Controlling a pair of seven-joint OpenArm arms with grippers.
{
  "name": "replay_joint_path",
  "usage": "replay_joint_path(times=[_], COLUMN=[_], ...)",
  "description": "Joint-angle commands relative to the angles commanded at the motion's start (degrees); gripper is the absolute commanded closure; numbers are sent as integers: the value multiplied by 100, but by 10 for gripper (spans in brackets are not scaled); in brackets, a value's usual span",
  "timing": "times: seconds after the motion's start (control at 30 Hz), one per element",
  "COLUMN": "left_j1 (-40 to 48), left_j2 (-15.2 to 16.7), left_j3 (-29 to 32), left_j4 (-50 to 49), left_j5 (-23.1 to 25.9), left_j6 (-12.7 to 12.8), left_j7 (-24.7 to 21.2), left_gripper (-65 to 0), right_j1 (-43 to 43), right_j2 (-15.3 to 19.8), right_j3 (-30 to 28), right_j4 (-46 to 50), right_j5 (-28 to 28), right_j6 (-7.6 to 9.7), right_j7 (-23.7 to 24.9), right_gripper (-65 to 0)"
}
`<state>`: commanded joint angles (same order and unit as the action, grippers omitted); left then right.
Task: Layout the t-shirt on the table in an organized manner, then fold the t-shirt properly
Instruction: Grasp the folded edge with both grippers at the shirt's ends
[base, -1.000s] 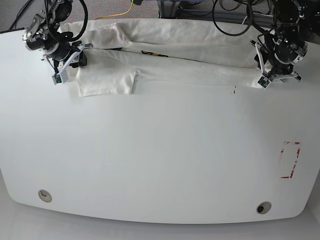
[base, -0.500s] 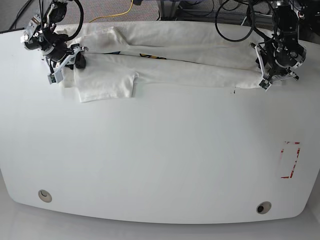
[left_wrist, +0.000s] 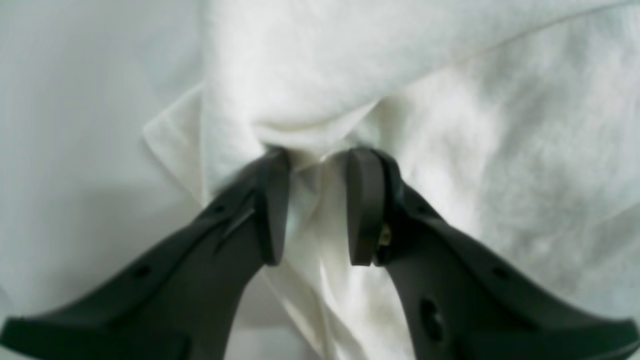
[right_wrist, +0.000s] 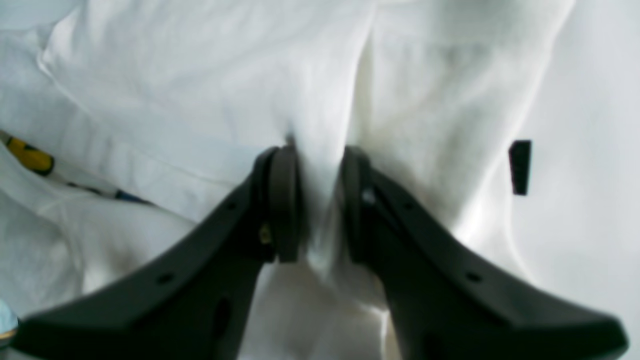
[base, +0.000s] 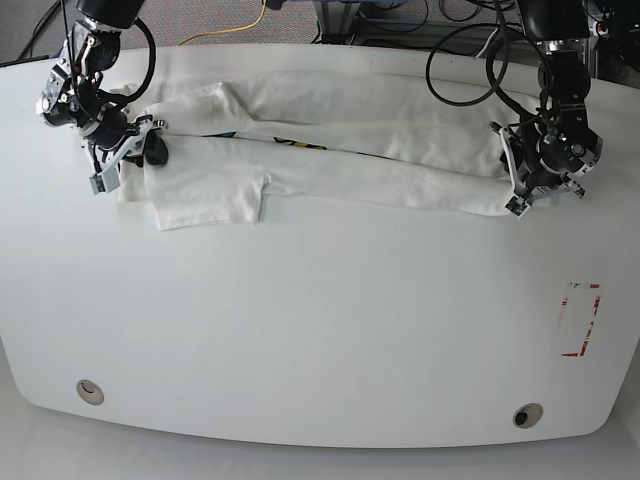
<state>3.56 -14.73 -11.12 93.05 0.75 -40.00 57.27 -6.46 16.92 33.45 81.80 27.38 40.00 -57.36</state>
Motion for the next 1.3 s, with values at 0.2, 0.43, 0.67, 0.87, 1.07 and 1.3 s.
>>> replay_joint_path(times=[0.2,0.43,0.67,0.87,1.07,1.3], left_j1=[-229,-246,-211,-255,-668,-1222], left_j2=[0,9,9,9,18,18], left_j3=[97,79,53,9,-387,-536], left_j4=[-18,396,1248,1600,1371,554], left_j5=[0,-9,-18,-440,-703,-721], left_j6=[0,0,0,0,0,0], left_j7=[9,44,343,642,686,686], left_gripper=[-176,-181,-347,-367,-367,-367], right_j1=[281,396,396,396,404,404], right_j2=[44,44,44,-44,-70,-70], right_j3=[0,-9,-9,-9,-9,-35], right_j4=[0,0,-9,-9,-18,-35], right_j5=[-440,-457,-466,-475,-475,-475], right_j6=[0,0,0,0,0,0], right_j7=[9,9,9,9,9,9], right_gripper=[-159,-157,-154,-154,-154,-154])
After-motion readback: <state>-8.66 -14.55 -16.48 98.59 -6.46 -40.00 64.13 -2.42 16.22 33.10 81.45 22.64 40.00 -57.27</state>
